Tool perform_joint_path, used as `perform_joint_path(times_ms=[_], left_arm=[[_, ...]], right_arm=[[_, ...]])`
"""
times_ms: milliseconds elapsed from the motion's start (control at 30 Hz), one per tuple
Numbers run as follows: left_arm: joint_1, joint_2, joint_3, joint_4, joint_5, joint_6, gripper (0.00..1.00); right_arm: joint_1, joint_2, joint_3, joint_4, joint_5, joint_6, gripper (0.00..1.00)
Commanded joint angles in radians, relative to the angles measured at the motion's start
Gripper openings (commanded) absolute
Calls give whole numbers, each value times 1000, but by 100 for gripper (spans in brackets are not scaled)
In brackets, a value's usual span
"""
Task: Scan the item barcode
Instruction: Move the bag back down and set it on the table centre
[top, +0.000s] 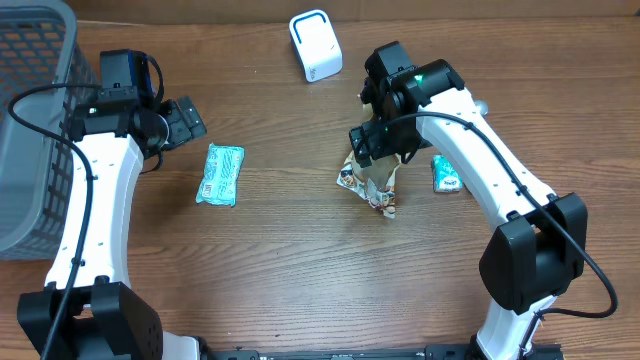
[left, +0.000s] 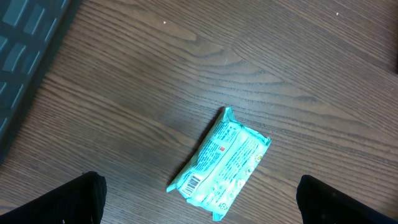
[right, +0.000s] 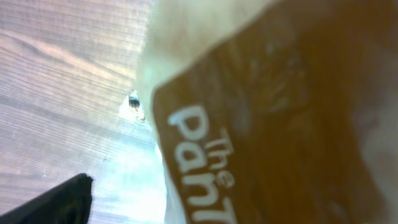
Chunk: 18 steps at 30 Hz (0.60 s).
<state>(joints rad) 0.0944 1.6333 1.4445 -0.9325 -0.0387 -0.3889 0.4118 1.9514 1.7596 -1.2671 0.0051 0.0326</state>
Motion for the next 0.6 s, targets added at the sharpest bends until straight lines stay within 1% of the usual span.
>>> perform_joint_path(times_ms=[0,133,200,300,400,500,567], left_arm=[[9,10,-5,-1,-10,8,99],[9,10,-5,-1,-10,8,100],[9,10,-5,-1,-10,8,99],[9,10,-5,-1,-10,8,100],[9,10,-5,-1,-10,8,100],[9,10,-5,-1,-10,8,99],[9,10,-5,-1,-10,8,100]], right_arm=[[-8,-5,-7,54,60,115,100],[-8,-4,-13,137,176,253,100],[-7,-4,-25,169,230,280,100],[-7,-4,-63,227,291,286,100],[-7,-4,-108,276,311,286,100],[-7,-4,-173,323,297,281,100],[-7,-4,-193,318,260,277,100]])
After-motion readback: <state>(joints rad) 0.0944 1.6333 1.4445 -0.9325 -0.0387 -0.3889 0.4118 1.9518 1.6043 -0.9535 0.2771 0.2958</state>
